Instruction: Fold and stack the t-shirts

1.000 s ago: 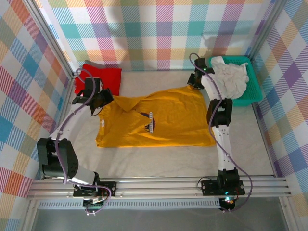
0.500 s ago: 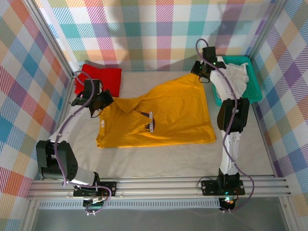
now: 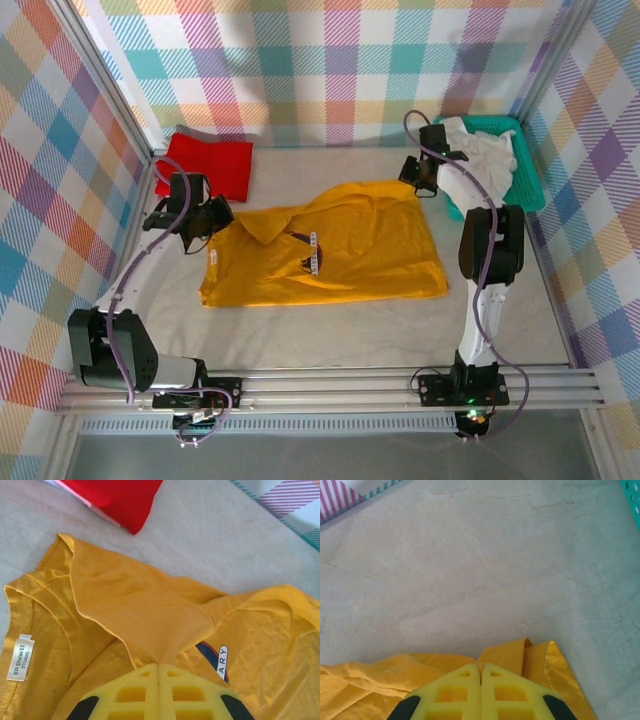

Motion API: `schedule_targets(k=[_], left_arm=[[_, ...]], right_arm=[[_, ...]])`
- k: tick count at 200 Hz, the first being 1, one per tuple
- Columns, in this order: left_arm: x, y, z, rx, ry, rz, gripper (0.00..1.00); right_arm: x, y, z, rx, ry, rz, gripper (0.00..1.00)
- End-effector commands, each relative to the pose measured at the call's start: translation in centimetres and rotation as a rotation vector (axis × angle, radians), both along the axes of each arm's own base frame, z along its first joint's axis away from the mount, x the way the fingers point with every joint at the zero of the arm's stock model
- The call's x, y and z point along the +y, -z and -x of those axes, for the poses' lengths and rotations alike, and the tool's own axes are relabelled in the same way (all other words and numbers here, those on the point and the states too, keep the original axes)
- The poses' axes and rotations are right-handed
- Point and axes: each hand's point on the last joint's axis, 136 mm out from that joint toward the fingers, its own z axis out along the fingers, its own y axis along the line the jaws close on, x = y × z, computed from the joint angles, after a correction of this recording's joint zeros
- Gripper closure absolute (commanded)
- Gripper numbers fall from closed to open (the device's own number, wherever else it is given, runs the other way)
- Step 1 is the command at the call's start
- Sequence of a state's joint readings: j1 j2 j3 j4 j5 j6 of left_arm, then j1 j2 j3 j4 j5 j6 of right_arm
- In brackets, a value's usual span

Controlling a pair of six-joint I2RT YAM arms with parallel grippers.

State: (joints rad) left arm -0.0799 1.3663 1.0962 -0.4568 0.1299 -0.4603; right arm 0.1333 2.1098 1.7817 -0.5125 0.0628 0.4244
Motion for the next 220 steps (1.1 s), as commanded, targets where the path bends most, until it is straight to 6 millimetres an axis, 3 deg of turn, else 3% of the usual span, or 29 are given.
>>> schedule_targets(k=[1,20,45,99,143,195,220], left_arm=[[-0.2,-0.5,0.2,0.011,0.005,0.041,1.00],[-0.1,-1.6,0.6,0.004,0.005,0.040,1.00],[0.0,-1.6,1.8,0.030,0.009,0.039,1.00],[0.3,1.2,4.4,0.113,-0.001,0.053,1.00],[0.8,2.9,5.2,0.155,-0.020,0.094,1.00],[1.2,0.8,5.3,0.120,-0.023,0.094,1.00],[1.1,1.3,5.9,0.144,-0.018,0.107,1.00]], right_arm=[[-0.5,-4.2,-0.6,-0.110,-0.005,0.014,1.00],[-0.7,-5.0,-0.1,-0.131,-0.003,0.017,1.00],[-1.1,-5.2,0.9,-0.129,0.003,0.033,1.00],[-2.0,-2.4,4.2,-0.080,0.015,0.066,1.00],[-2.4,0.3,6.1,-0.034,0.023,0.077,1.00],[-3.0,-1.8,6.5,-0.080,0.032,0.106,1.00],[-3.2,-1.2,6.9,-0.067,0.036,0.116,1.00]])
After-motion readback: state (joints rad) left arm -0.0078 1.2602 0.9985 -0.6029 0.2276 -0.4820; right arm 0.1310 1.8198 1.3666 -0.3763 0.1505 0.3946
